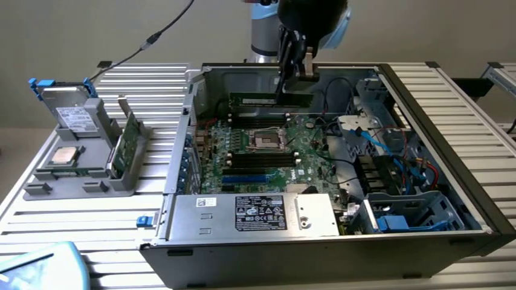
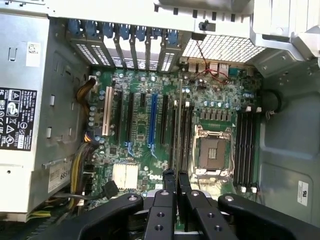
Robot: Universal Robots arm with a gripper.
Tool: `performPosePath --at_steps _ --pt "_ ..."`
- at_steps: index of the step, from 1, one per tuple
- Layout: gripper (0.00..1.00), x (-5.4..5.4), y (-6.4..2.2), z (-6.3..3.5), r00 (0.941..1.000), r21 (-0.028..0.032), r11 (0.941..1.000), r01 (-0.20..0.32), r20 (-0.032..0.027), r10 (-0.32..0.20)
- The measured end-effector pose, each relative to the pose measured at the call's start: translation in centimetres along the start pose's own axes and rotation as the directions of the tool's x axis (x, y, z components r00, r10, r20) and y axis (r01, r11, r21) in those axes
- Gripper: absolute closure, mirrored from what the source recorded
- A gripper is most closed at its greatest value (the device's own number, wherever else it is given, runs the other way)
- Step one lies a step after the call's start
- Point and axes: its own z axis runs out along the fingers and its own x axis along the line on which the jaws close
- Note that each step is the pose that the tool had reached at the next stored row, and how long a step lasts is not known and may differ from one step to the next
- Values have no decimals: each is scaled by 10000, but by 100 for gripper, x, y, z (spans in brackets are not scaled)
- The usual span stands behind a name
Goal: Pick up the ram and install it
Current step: 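Pick up the ram and move it above insertion slot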
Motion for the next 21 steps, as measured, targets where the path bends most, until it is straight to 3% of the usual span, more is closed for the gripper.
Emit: performPosePath --at_steps 2,10,15,18,21 --pt "87 -17 -5 25 10000 10 10000 20 -41 -20" --pt "87 -116 -27 144 9999 99 9999 85 -99 -84" --pt "87 -125 -37 218 9998 125 9999 89 -166 -87" --pt "87 -122 -41 255 9998 191 9998 90 -186 -87" --pt "87 -120 -45 284 9997 296 9995 97 -206 -91"
